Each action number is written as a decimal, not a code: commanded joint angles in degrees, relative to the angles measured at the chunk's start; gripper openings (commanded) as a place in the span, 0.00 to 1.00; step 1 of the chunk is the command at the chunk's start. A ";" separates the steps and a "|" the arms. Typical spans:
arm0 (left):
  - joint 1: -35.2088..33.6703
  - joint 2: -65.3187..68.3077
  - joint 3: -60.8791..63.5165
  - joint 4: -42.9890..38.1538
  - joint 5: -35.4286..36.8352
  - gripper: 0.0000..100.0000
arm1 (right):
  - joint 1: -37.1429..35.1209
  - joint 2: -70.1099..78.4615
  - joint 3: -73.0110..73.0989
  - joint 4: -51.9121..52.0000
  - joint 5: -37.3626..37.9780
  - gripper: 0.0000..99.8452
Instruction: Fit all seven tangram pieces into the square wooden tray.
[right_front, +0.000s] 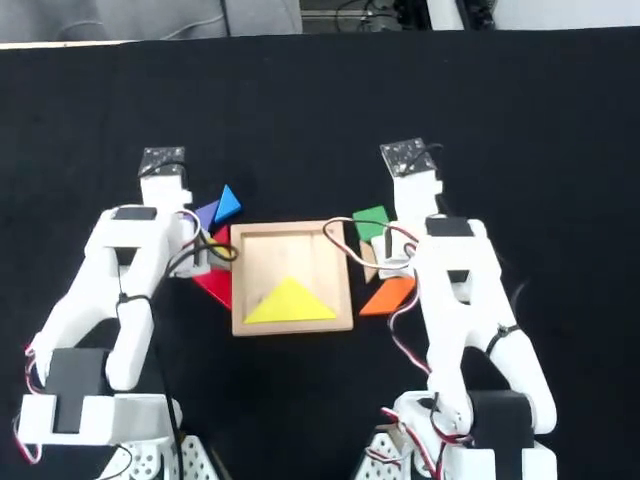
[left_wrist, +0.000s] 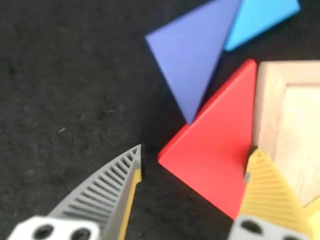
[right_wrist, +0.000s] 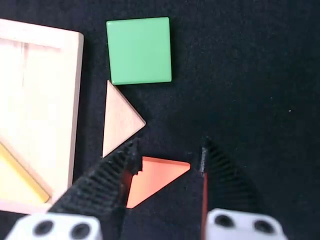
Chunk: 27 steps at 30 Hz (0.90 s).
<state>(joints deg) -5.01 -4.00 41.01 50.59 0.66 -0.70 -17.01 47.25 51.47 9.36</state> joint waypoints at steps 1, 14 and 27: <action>2.15 -0.09 -3.21 -0.35 0.88 0.33 | 0.79 -0.48 -0.13 -0.70 -0.62 0.19; -3.74 4.04 -4.53 -1.23 -4.40 0.33 | 0.79 -0.22 -0.13 -0.70 -0.53 0.19; 1.01 15.74 -16.57 8.70 -5.89 0.10 | 0.70 -0.48 -0.13 -0.44 -0.53 0.19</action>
<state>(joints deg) -4.13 10.33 27.12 57.54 -4.88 -0.70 -17.01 47.25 51.47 9.36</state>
